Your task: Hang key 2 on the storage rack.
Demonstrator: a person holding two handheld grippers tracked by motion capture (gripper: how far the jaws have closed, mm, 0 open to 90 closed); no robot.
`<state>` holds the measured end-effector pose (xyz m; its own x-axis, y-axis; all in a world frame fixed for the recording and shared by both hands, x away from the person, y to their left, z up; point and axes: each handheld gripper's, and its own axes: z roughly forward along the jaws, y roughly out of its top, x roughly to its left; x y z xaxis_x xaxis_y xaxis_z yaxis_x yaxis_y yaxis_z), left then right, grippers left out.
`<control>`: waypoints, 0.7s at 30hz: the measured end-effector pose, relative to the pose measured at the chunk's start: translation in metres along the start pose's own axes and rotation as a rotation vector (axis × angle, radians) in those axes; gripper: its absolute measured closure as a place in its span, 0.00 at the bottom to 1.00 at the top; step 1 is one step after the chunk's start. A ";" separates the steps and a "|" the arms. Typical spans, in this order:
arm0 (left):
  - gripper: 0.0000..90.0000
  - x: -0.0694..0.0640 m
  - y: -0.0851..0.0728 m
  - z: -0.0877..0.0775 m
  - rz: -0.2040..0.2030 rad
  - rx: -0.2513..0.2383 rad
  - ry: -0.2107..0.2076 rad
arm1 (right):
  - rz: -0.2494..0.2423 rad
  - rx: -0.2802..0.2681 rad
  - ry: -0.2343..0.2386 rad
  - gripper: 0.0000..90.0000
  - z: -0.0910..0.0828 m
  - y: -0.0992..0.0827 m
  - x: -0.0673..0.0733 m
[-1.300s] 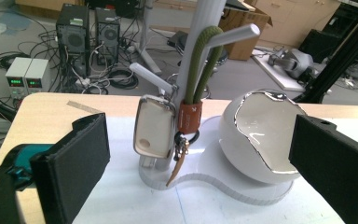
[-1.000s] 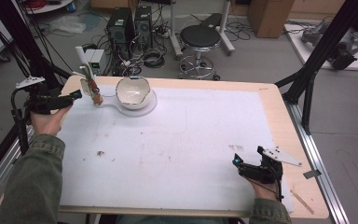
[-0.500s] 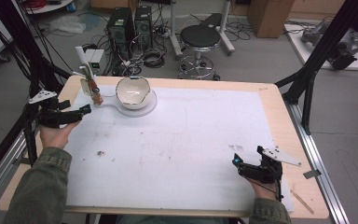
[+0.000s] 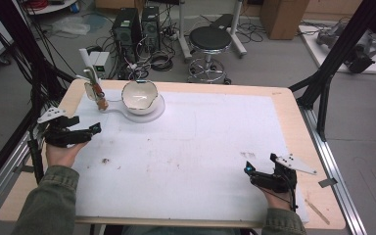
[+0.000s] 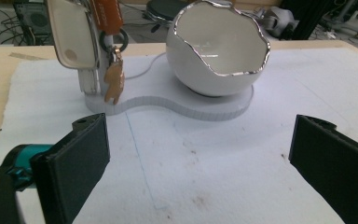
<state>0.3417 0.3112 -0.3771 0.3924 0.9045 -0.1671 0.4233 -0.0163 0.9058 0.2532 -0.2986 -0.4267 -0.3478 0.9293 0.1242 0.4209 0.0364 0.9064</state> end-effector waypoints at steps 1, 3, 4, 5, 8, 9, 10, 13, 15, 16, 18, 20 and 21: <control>0.06 -0.001 -0.002 -0.001 -0.001 0.000 0.002 | 0.000 -0.001 0.001 0.01 0.000 0.000 0.000; 0.06 -0.002 -0.006 -0.004 -0.002 -0.008 -0.001 | -0.001 -0.003 0.000 0.01 0.000 0.000 0.000; 0.06 -0.003 -0.007 -0.005 -0.002 -0.008 -0.002 | -0.001 -0.002 0.000 0.01 0.000 0.000 0.000; 0.06 -0.004 -0.010 -0.007 -0.004 -0.016 -0.006 | -0.001 -0.002 0.000 0.01 0.000 0.000 0.000; 0.06 -0.006 -0.016 -0.010 -0.007 -0.030 -0.014 | -0.002 -0.002 0.000 0.01 -0.001 0.000 0.001; 0.06 -0.007 -0.018 -0.011 -0.006 -0.029 -0.014 | -0.003 -0.002 0.000 0.01 -0.001 0.000 0.001; 0.06 -0.007 -0.019 -0.012 -0.006 -0.035 -0.012 | -0.004 -0.003 0.000 0.01 0.000 0.000 0.001; 0.06 -0.009 -0.025 -0.017 -0.001 -0.057 -0.014 | -0.010 -0.004 -0.001 0.01 0.000 0.000 0.001; 0.06 -0.011 -0.030 -0.019 -0.001 -0.078 -0.017 | -0.008 0.001 -0.001 0.01 0.000 0.000 0.001; 0.06 -0.011 -0.032 -0.020 0.003 -0.077 -0.015 | -0.008 0.001 -0.001 0.01 0.000 0.000 0.001; 0.06 -0.013 -0.035 -0.021 0.013 -0.078 -0.011 | -0.009 0.002 -0.001 0.01 0.000 0.000 0.001; 0.06 -0.014 -0.039 -0.022 0.021 -0.064 -0.009 | -0.012 0.002 -0.001 0.01 0.000 0.000 0.001; 0.06 -0.014 -0.040 -0.024 0.023 -0.065 -0.005 | -0.013 0.002 0.002 0.01 0.000 0.000 0.001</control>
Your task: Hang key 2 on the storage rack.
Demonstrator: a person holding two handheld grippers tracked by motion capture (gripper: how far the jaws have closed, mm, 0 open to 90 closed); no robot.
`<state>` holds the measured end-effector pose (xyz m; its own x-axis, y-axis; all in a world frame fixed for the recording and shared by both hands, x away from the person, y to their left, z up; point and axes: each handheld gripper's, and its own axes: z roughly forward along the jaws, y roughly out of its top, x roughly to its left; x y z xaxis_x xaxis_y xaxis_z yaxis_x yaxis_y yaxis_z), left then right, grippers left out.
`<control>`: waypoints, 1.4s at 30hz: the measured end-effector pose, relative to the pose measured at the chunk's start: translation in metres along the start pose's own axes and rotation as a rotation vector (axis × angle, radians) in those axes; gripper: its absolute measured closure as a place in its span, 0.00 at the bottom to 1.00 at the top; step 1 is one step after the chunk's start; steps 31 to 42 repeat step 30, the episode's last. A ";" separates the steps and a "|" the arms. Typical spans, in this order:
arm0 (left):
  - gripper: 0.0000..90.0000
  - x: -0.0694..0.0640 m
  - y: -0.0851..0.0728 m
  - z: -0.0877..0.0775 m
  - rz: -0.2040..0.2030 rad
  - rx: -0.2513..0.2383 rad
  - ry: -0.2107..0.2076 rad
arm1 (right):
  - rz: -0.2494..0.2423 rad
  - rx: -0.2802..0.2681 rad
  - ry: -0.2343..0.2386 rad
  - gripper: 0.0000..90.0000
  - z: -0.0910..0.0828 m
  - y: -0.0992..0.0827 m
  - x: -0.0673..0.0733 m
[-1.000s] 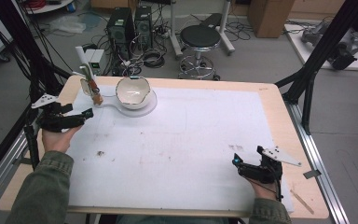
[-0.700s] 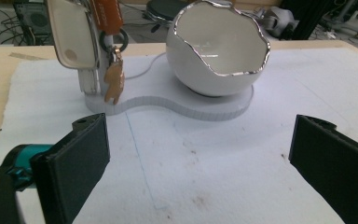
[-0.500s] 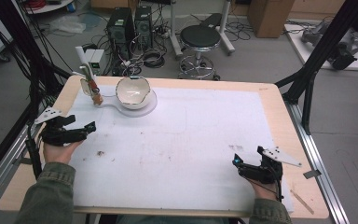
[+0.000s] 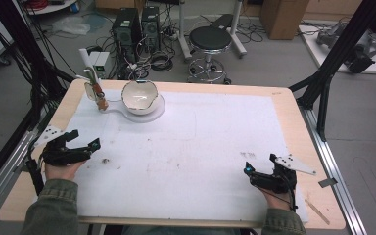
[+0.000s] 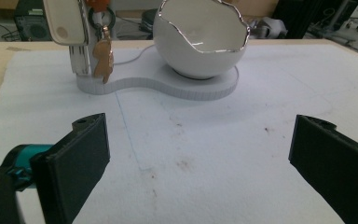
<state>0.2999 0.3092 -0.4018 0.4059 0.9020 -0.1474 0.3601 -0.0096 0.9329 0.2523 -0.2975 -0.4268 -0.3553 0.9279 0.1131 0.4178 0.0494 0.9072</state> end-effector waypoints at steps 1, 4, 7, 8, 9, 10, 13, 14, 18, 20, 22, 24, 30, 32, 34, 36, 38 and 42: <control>0.06 0.000 -0.001 -0.001 -0.001 0.000 0.000 | 0.001 -0.001 0.001 0.01 0.000 0.000 0.000; 0.06 -0.003 -0.006 -0.008 -0.002 -0.018 0.007 | -0.003 -0.001 0.003 0.01 0.001 0.000 0.001; 0.06 -0.007 -0.010 -0.014 0.014 -0.027 0.015 | -0.003 -0.007 0.000 0.01 0.000 0.001 0.001; 0.06 -0.008 -0.012 -0.016 0.020 -0.032 0.018 | -0.005 -0.011 -0.002 0.01 0.000 0.001 0.001; 0.06 -0.009 -0.013 -0.018 0.020 -0.035 0.020 | -0.008 -0.016 -0.003 0.01 -0.001 0.001 0.001; 0.06 -0.010 -0.015 -0.021 0.017 -0.044 0.023 | -0.001 -0.018 -0.003 0.01 -0.001 0.001 0.001; 0.06 -0.012 -0.017 -0.028 0.020 -0.073 0.037 | -0.004 -0.041 -0.014 0.01 -0.004 0.002 0.002; 0.06 -0.012 -0.018 -0.029 0.021 -0.078 0.043 | -0.002 -0.054 -0.019 0.01 -0.005 0.002 0.002; 0.06 -0.012 -0.019 -0.033 0.014 -0.110 0.059 | -0.005 -0.081 -0.033 0.01 -0.008 0.003 0.002; 0.06 -0.013 -0.019 -0.033 0.014 -0.118 0.066 | -0.004 -0.086 -0.035 0.01 -0.008 0.003 0.003; 0.06 -0.013 -0.020 -0.033 0.017 -0.116 0.064 | 0.000 -0.087 -0.038 0.01 -0.009 0.003 0.003; 0.06 -0.013 -0.020 -0.033 0.023 -0.113 0.068 | 0.000 -0.084 -0.036 0.01 -0.009 0.003 0.003; 0.06 -0.012 -0.020 -0.032 0.015 -0.120 0.057 | 0.002 -0.092 -0.040 0.01 -0.010 0.002 0.003; 0.06 -0.012 -0.020 -0.032 0.015 -0.120 0.057 | 0.002 -0.092 -0.040 0.01 -0.010 0.002 0.003; 0.06 -0.012 -0.020 -0.032 0.015 -0.120 0.057 | 0.002 -0.092 -0.040 0.01 -0.010 0.002 0.003; 0.06 -0.012 -0.020 -0.032 0.015 -0.120 0.057 | 0.002 -0.092 -0.040 0.01 -0.010 0.002 0.003; 0.06 -0.012 -0.020 -0.032 0.015 -0.120 0.057 | 0.002 -0.092 -0.040 0.01 -0.010 0.002 0.003; 0.06 -0.012 -0.020 -0.032 0.015 -0.120 0.057 | 0.002 -0.092 -0.040 0.01 -0.010 0.002 0.003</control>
